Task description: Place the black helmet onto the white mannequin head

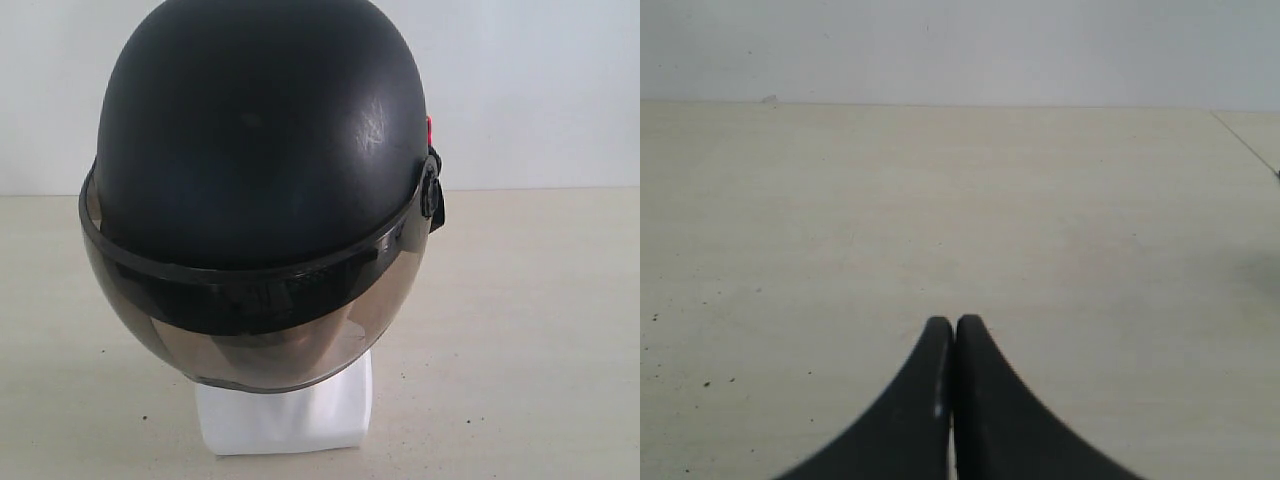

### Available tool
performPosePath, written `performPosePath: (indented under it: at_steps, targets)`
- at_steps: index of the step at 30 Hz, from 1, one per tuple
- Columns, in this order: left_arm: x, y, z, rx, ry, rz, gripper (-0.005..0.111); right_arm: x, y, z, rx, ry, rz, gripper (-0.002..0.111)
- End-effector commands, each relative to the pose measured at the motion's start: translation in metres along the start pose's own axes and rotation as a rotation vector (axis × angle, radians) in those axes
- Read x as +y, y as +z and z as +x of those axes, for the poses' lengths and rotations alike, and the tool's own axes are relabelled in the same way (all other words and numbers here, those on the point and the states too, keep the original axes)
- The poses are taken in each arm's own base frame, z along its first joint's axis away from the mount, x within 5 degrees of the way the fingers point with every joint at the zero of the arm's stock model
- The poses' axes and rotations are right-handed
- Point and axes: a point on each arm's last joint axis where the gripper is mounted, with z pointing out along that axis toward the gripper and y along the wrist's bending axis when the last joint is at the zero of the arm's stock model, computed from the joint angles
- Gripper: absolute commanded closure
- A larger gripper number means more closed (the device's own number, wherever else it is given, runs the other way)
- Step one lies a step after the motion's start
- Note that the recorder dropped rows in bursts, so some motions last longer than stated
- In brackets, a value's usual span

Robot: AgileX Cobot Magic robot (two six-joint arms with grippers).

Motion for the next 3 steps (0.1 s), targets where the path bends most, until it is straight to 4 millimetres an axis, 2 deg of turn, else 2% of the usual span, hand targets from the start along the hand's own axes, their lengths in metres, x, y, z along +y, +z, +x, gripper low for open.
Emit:
performPosePath:
  at_steps: [1, 3]
  targets:
    - [-0.0005, 0.0001, 0.0014, 0.003, -0.009, 0.008, 0.102, -0.0005, -0.0005, -0.0007, -0.009, -0.007, 0.007, 0.108]
    - [-0.0005, 0.0001, 0.0014, 0.003, -0.009, 0.008, 0.102, -0.0005, -0.0005, -0.0007, -0.009, -0.007, 0.007, 0.108]
